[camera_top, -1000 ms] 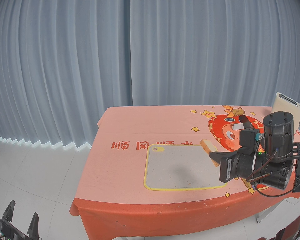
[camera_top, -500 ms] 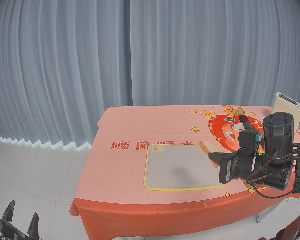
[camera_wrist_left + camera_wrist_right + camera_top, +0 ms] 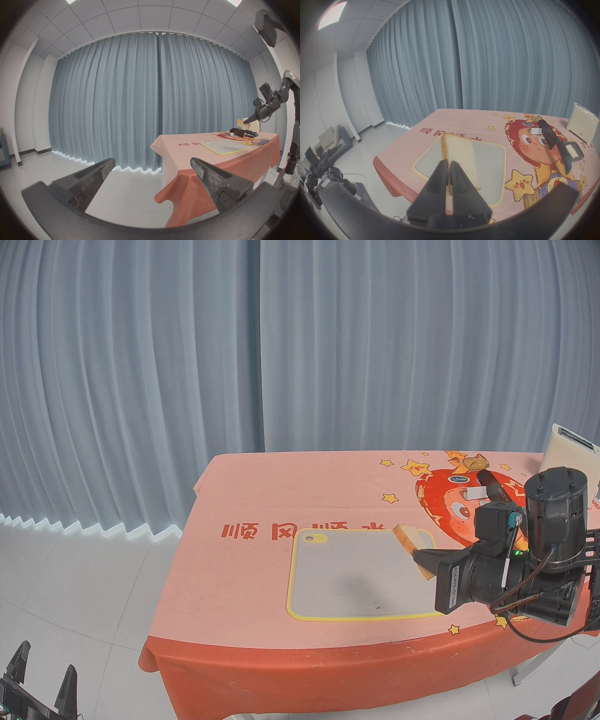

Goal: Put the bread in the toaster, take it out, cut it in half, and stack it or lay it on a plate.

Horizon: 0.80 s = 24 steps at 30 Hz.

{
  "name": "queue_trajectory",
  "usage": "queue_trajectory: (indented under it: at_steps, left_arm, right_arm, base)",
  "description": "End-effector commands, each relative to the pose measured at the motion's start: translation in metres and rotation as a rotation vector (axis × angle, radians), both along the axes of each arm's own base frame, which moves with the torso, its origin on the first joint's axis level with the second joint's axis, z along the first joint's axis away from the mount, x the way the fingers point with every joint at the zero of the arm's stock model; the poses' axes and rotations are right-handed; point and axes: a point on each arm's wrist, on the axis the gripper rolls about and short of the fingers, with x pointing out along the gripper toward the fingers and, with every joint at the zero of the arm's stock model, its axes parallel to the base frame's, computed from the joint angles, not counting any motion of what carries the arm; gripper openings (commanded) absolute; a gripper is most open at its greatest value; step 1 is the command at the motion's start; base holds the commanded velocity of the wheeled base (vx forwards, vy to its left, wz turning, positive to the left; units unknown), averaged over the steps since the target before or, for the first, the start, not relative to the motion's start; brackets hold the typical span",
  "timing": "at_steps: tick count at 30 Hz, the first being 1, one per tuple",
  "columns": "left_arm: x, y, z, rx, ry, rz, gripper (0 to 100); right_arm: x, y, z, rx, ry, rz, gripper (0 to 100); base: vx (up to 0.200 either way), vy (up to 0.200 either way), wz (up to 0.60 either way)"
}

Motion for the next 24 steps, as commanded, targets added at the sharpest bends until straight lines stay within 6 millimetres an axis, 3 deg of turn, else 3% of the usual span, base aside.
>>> queue_trajectory:
  at_steps: [1, 24]
  left_arm:
    - [0.0001, 0.0000, -0.0052, 0.000, 0.001, 0.000, 100]
    - [0.0001, -0.0001, -0.0052, 0.000, 0.001, -0.001, 100]
  right_arm:
    - [0.0004, 0.0003, -0.0005, -0.002, 0.001, -0.001, 0]
    - [0.0002, -0.0047, 0.0056, 0.017, -0.017, -0.015, 0]
  base:
    - [0.000, -0.200, 0.00]
    - [0.000, -0.200, 0.00]
